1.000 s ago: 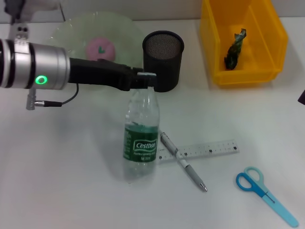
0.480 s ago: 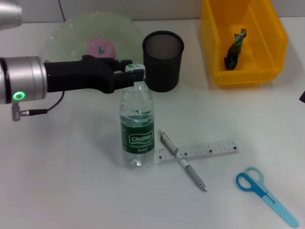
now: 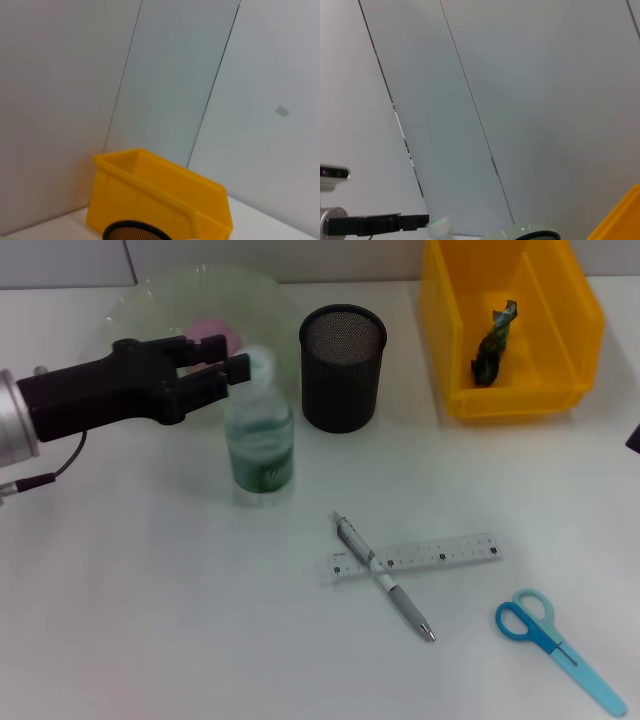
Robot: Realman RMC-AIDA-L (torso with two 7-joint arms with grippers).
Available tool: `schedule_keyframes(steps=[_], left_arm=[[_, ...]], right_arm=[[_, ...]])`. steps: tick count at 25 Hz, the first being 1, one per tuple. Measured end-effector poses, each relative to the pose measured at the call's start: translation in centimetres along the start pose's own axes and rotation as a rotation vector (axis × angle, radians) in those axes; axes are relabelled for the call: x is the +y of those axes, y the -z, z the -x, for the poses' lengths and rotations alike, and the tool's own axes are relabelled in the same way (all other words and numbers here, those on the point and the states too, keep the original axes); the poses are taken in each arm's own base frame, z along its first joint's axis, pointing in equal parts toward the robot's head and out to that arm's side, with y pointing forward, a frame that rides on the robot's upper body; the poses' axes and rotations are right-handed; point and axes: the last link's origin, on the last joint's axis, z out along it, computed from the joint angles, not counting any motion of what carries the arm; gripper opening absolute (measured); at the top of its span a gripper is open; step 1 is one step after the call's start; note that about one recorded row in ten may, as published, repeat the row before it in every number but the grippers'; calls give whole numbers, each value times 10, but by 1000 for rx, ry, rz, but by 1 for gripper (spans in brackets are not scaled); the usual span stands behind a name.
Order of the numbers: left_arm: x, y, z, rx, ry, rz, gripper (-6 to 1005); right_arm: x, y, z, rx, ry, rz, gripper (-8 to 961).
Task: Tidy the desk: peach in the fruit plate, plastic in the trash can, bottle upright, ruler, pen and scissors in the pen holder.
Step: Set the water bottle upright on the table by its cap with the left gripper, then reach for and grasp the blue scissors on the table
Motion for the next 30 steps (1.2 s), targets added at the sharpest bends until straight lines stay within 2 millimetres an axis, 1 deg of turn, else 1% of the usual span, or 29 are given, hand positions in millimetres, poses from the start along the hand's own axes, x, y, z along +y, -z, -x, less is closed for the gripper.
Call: schedule_keyframes(steps=[1, 7, 12, 13, 17, 21, 25, 27, 30], left_arm=[[-4, 9, 4, 43, -9, -7, 431], [-7, 14, 17, 93, -74, -10, 421], [-4, 14, 21, 120, -107, 4, 238], [-1, 16, 22, 150, -130, 16, 204], [-1, 21, 22, 183, -129, 14, 65], [-1, 23, 23, 203, -117, 15, -2], [-1, 27, 30, 211, -109, 2, 23], [0, 30, 36, 219, -89, 4, 97], [6, 33, 41, 206, -97, 51, 209]], right_arm=[[0, 0, 0, 0, 0, 0, 652], [1, -3, -1, -1, -6, 12, 653], [2, -3, 0, -8, -6, 21, 653], [2, -4, 1, -9, -6, 22, 653], [2, -6, 1, -12, -7, 28, 652], [3, -8, 2, -16, -8, 41, 652], [2, -9, 4, -3, 0, 55, 653], [0, -10, 7, 19, 1, 72, 653], [-1, -11, 21, 86, -10, 133, 653]])
